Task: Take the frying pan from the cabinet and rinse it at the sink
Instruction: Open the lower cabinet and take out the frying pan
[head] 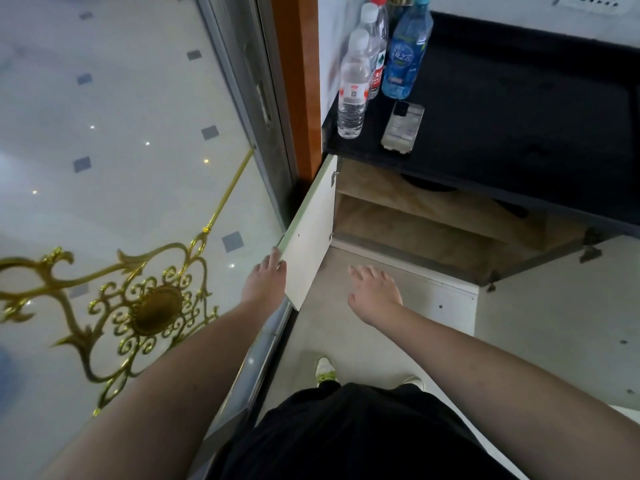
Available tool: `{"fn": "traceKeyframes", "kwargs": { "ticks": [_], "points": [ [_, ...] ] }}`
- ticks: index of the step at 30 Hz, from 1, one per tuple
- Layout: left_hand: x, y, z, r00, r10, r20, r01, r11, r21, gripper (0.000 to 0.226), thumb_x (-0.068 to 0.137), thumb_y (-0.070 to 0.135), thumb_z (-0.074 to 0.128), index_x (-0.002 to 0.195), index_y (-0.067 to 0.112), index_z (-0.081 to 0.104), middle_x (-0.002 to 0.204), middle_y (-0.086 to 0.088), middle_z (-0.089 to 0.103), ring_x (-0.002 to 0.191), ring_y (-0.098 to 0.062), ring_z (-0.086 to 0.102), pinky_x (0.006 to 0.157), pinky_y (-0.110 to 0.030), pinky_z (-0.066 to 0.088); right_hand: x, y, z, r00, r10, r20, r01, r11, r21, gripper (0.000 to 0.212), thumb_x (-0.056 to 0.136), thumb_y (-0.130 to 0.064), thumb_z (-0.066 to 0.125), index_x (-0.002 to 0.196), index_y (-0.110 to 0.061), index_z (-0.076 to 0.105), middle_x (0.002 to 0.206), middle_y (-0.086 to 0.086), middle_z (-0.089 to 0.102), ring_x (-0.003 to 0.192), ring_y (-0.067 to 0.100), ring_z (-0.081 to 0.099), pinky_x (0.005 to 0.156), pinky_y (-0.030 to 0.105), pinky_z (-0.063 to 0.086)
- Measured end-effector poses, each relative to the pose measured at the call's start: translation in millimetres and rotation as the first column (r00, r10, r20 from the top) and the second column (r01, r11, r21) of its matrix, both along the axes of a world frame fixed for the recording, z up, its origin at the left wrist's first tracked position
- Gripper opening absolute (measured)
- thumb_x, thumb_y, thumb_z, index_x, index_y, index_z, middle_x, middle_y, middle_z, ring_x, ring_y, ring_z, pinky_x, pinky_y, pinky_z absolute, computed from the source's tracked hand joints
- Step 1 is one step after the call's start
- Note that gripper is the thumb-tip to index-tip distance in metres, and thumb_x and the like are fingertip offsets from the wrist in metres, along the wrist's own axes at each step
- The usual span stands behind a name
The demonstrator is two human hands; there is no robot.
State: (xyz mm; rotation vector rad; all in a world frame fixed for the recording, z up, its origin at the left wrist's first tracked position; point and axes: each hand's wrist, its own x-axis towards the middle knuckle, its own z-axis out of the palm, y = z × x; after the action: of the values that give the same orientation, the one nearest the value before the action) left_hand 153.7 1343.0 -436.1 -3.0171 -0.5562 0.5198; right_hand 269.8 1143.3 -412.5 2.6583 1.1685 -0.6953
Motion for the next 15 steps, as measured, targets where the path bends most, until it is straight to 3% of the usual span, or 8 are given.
{"fn": "traceKeyframes", "kwargs": {
  "ticks": [2, 4, 8, 15],
  "points": [
    [2, -4, -3, 0.997, -0.056, -0.045, 0.060, 0.994, 0.093, 0.055, 0.094, 0.012, 0.040, 0.147, 0.001, 0.031, 0.160, -0.016, 0.002, 0.147, -0.030, 0.010, 0.119, -0.042, 0.017, 3, 0, 0, 1.000, -0.001, 0.009, 0.001, 1.000, 0.000, 0.060, 0.097, -0.035, 0.035, 0.152, -0.015, 0.018, 0.154, 0.007, 0.029, 0.140, 0.026, 0.026, 0.111, 0.040, 0.026],
    [7, -11, -2, 0.986, -0.091, -0.138, 0.113, 0.981, 0.160, 0.057, 0.097, 0.020, 0.034, 0.149, -0.001, 0.025, 0.161, -0.016, 0.000, 0.149, -0.030, 0.000, 0.120, -0.044, 0.005, 7, -3, 2, 1.000, -0.007, 0.028, 0.007, 1.000, 0.001, 0.061, 0.097, -0.035, 0.035, 0.152, -0.015, 0.018, 0.155, 0.007, 0.026, 0.141, 0.026, 0.024, 0.112, 0.040, 0.025],
    [24, -25, 2, 0.972, -0.097, -0.216, 0.142, 0.969, 0.203, 0.058, 0.097, 0.029, 0.035, 0.148, 0.002, 0.029, 0.157, -0.018, 0.018, 0.146, -0.035, 0.009, 0.118, -0.051, 0.005, 16, -18, 5, 0.996, -0.015, 0.083, 0.015, 1.000, 0.000, 0.060, 0.098, -0.032, 0.033, 0.152, -0.015, 0.017, 0.157, 0.008, 0.023, 0.143, 0.027, 0.019, 0.116, 0.041, 0.018],
    [77, -59, 4, 0.953, -0.259, -0.158, 0.276, 0.956, 0.102, 0.059, 0.100, 0.029, 0.030, 0.152, 0.005, 0.018, 0.160, -0.015, 0.013, 0.148, -0.031, 0.007, 0.118, -0.048, 0.005, 36, -77, 11, 0.976, -0.200, 0.083, 0.201, 0.980, -0.005, 0.059, 0.098, -0.033, 0.032, 0.153, -0.014, 0.017, 0.160, 0.009, 0.016, 0.146, 0.028, 0.014, 0.119, 0.043, 0.009]
  ]
}}
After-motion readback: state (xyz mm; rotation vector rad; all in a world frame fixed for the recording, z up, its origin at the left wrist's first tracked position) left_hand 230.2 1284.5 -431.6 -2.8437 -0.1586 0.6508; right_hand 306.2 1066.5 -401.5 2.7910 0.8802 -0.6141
